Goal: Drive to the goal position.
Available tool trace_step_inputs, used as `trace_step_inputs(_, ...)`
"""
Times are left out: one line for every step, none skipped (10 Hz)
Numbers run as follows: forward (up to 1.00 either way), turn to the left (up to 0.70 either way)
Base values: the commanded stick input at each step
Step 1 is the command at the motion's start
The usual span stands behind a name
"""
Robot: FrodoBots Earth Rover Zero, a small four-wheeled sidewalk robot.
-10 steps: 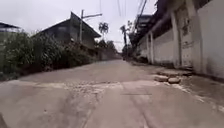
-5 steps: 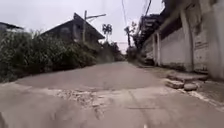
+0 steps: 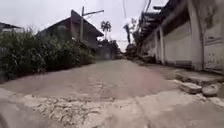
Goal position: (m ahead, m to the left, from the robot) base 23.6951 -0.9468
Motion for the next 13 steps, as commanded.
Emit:
trace_step_inputs(1.00, 0.02)
trace_step_inputs(1.00, 0.02)
trace_step_inputs(1.00, 0.02)
trace_step_inputs(1.00, 0.02)
trace_step_inputs(1.00, 0.02)
trace_step_inputs(1.00, 0.02)
trace_step_inputs(1.00, 0.02)
trace_step_inputs(1.00, 0.02)
trace_step_inputs(1.00, 0.02)
trace_step_inputs(1.00, 0.02)
trace_step_inputs(1.00, 0.02)
trace_step_inputs(1.00, 0.02)
trace_step_inputs(1.00, 0.02)
